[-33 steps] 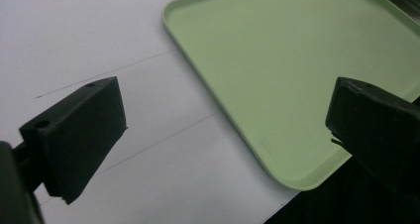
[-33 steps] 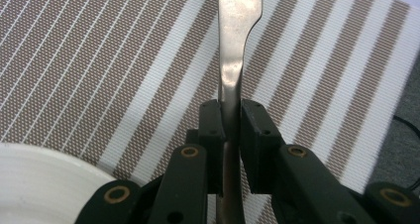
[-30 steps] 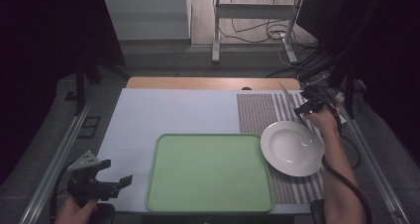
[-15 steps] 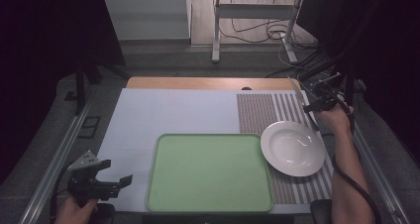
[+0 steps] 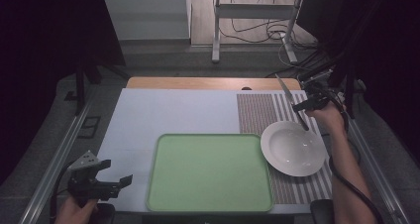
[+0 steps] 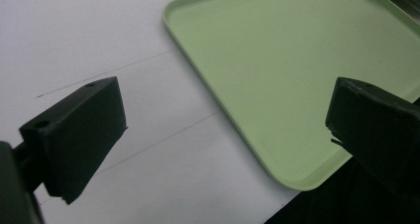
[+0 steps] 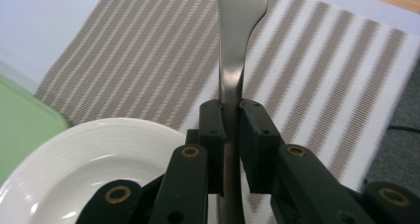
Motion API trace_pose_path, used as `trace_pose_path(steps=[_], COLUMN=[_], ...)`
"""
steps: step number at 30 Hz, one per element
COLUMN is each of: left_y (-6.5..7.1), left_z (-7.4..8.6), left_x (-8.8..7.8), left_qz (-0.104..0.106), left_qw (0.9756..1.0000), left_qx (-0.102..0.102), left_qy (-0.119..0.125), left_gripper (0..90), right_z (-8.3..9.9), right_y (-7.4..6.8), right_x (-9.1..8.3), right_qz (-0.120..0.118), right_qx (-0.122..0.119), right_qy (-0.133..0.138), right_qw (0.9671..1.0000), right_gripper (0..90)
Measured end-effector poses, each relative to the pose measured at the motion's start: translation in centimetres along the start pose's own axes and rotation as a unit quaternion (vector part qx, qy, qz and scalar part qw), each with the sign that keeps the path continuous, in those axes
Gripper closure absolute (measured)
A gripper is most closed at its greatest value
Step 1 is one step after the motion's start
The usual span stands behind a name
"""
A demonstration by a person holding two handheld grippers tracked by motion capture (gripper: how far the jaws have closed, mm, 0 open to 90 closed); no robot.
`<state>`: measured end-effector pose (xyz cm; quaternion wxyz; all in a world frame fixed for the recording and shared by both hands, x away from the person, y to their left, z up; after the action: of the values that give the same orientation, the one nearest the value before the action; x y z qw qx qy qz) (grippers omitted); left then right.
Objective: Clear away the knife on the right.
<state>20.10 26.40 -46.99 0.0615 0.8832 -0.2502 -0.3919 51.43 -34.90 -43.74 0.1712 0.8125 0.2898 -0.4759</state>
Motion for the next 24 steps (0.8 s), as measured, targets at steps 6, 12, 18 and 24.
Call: trace_pose_path(steps=[6, 12, 18, 24], left_y=[0.0, 0.0, 0.0, 0.0], left_z=[0.0, 0.0, 0.0, 0.0], left_x=[0.0, 0.0, 0.0, 0.0], left_qz=[0.001, 0.001, 0.001, 0.0], left_qw=[1.0, 1.0, 1.0, 1.0], left_qx=[0.0, -0.001, -0.002, -0.001], left_qy=[0.001, 0.001, 0.0, -0.001], left_gripper=[2.0, 2.0, 2.0, 2.0], right_z=[-0.6, -0.6, -0.5, -0.2], right_y=[-2.3, -4.3, -7.4, -10.5], right_x=[0.6, 1.1, 1.2, 0.9], right_qz=[-0.018, -0.03, -0.05, -0.067], right_qx=[-0.016, -0.029, -0.044, -0.062], right_qy=[-0.005, -0.014, -0.02, -0.026], right_qw=[0.9997, 0.999, 0.9976, 0.9955], right_gripper=[81.3, 81.3, 81.3, 81.3])
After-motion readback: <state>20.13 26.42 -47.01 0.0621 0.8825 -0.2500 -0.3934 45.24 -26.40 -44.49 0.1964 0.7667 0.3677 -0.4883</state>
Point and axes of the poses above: each handheld gripper's, and its own axes: x roughly forward along the jaws, z roughly out of its underside, y roughly to its right, the point moved 2 cm from there along x, roughly forward along the jaws, and after that the axes turned 8 degrees about -x, right-handed, at the moved point
